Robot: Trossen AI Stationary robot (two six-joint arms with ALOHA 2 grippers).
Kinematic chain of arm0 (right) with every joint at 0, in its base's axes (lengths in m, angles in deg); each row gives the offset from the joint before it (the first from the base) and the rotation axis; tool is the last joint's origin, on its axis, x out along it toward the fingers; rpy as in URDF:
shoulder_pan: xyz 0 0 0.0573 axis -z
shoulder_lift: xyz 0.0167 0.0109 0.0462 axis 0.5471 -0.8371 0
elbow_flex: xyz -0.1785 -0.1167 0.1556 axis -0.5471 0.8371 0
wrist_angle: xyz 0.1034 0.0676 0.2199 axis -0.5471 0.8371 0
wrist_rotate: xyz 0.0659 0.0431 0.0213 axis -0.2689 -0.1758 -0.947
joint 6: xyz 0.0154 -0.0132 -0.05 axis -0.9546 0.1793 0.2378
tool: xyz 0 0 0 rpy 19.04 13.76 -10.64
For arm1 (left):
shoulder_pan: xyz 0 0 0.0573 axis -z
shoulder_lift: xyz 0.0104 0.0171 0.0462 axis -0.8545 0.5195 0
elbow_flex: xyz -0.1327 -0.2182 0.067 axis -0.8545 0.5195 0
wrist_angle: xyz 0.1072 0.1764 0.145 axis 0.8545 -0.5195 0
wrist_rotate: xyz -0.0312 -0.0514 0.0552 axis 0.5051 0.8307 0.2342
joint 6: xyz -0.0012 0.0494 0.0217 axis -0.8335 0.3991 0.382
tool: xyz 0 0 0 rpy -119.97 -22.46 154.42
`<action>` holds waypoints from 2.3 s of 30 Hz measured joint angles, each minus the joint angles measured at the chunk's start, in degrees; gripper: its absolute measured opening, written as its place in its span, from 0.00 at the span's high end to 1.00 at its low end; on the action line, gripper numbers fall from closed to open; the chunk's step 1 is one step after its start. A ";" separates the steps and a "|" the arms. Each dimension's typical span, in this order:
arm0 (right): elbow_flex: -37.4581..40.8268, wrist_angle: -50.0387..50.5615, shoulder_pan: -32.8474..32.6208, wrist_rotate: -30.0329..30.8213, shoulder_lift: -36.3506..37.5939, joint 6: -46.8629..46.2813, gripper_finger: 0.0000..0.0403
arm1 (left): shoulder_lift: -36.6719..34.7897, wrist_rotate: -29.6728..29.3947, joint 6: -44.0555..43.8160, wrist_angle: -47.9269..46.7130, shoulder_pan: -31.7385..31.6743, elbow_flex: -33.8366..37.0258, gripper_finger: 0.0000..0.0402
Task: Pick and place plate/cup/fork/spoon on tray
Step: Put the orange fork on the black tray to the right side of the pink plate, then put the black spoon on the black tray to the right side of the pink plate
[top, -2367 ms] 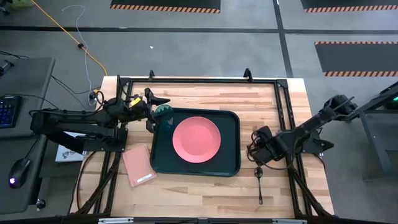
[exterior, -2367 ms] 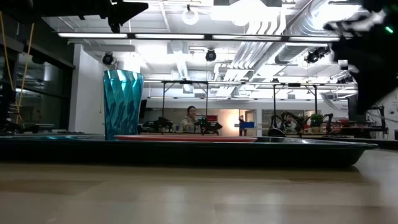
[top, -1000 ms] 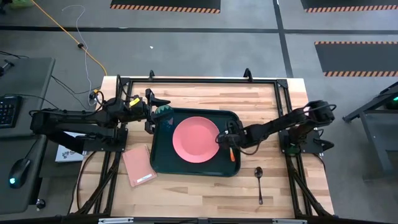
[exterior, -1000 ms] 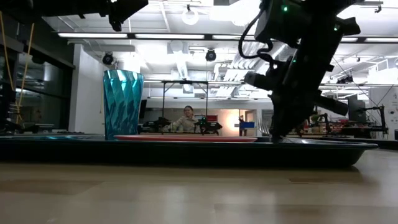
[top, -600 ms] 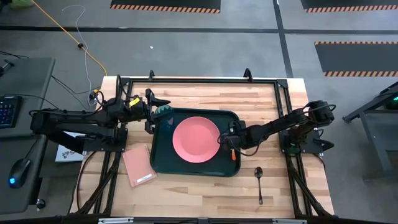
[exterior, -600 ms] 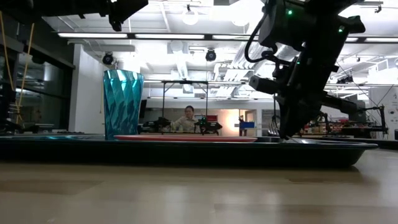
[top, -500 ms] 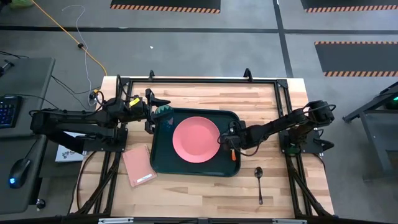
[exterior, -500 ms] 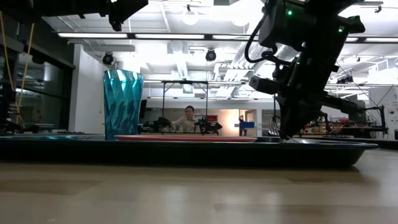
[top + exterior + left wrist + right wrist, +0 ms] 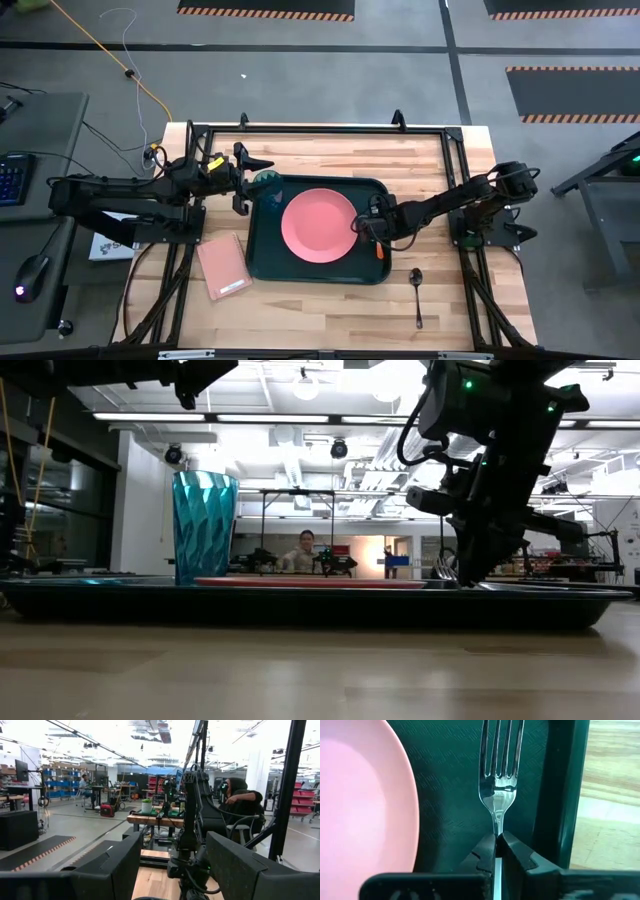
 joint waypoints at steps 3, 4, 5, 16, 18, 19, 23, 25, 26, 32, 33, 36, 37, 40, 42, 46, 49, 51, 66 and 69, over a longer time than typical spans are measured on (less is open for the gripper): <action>0.00 0.02 0.00 0.00 0.00 0.00 0.96 | 0.00 0.00 0.00 -0.02 0.00 0.00 0.47; 0.00 0.02 0.00 0.03 0.00 0.00 0.95 | 0.01 0.00 0.00 -0.02 0.00 0.00 0.47; 0.00 0.04 0.00 0.09 0.00 0.01 0.93 | 0.02 0.00 0.00 -0.02 0.00 0.00 0.47; 0.00 1.80 0.00 0.72 0.00 1.37 0.75 | 0.02 0.00 0.00 -0.04 0.00 0.00 0.47; 0.00 2.09 0.00 0.72 0.33 2.80 0.74 | 0.00 0.00 0.00 -0.04 0.00 0.00 0.47; 0.00 2.16 0.00 0.79 0.84 4.39 0.74 | 0.02 0.00 0.00 -0.04 0.00 0.00 0.47; 0.00 2.60 -0.33 3.14 4.64 10.76 0.73 | 0.02 0.00 0.09 -0.08 0.00 0.00 0.47; 0.00 2.81 -0.99 3.52 7.28 15.07 0.73 | 0.01 0.00 0.40 -0.13 0.00 0.00 0.47; 0.00 2.86 -1.50 2.90 8.74 17.68 0.73 | 0.02 0.00 0.39 -0.14 0.00 0.00 0.47; -0.04 5.17 -7.53 -14.98 17.45 25.87 0.73 | 0.00 0.00 -0.15 -0.13 0.00 0.00 0.47; -0.04 6.05 -9.34 -17.92 18.38 23.82 0.73 | 0.00 0.00 -0.15 -0.13 0.00 0.00 0.47; -0.04 10.07 -16.01 -20.29 19.70 14.09 0.73 | 0.01 0.00 -1.22 -0.13 0.00 0.00 0.47; -0.04 11.60 -18.26 -20.40 19.68 10.60 0.73 | 0.00 0.00 -1.66 -0.16 0.00 0.00 0.47; -0.04 15.13 -24.69 -22.13 18.97 2.56 0.73 | 0.00 0.00 -2.72 -0.55 0.00 0.00 0.47; -0.04 15.98 -28.64 -22.25 18.20 -0.99 0.73 | 0.02 0.00 -2.99 -1.15 -0.02 0.00 0.47; -0.04 17.40 -33.85 -19.67 16.19 -5.52 0.73 | 0.02 0.00 -2.99 -1.06 0.00 0.00 0.47; -0.04 20.25 -35.41 -19.04 13.78 -8.19 0.73 | 0.02 0.00 -2.99 -0.94 0.00 0.00 0.47; -0.02 21.86 -35.56 -19.24 11.84 -9.16 0.73 | 0.02 0.00 -2.99 -0.93 0.00 0.00 0.47; -0.02 20.39 -31.12 -20.47 2.67 0.96 0.73 | 0.02 0.00 -1.63 -0.91 0.00 0.00 0.47; -0.02 20.31 -30.77 -20.41 2.64 1.65 0.73 | 0.02 0.00 -1.62 -0.91 0.00 0.00 0.47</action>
